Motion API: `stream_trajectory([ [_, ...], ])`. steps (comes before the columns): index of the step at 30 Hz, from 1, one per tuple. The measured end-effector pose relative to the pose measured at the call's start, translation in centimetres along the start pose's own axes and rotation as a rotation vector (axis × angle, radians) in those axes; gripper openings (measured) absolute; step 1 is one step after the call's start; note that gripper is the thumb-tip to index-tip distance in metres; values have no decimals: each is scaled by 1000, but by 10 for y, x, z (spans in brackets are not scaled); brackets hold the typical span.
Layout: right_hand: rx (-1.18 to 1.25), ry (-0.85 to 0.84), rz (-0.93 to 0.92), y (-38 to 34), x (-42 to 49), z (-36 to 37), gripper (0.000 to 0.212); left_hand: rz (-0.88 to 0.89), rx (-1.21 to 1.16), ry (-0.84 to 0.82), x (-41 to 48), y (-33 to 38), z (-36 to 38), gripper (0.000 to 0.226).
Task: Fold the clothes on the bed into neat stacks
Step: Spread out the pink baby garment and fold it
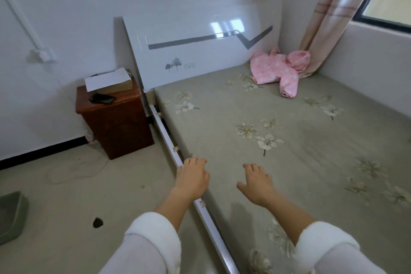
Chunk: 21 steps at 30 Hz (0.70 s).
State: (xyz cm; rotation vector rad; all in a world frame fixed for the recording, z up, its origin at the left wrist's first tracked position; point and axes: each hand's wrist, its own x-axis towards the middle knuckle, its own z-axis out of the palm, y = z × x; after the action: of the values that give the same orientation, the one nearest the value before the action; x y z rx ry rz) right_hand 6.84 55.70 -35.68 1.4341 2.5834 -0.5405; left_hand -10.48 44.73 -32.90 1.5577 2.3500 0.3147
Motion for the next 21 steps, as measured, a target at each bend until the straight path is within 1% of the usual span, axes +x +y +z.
stream_trajectory([
  [5, 3, 12, 20, -41, 97, -30, 66, -13, 17, -5, 99, -50, -31, 42],
  [10, 51, 58, 50, -91, 206, -49, 66, 29, 42, -31, 208, -113, -69, 45],
  [13, 104, 96, 111, -123, 269, -57, 66, 83, 67, -33, 273, -151, -92, 45],
  [16, 160, 83, 192, -150, 318, -59, 67, 113, 89, -80, 330, -187, -109, 46],
  [21, 200, 109, 281, -168, 388, -73, 66, 168, 192, -161, 430, -226, -129, 45],
])
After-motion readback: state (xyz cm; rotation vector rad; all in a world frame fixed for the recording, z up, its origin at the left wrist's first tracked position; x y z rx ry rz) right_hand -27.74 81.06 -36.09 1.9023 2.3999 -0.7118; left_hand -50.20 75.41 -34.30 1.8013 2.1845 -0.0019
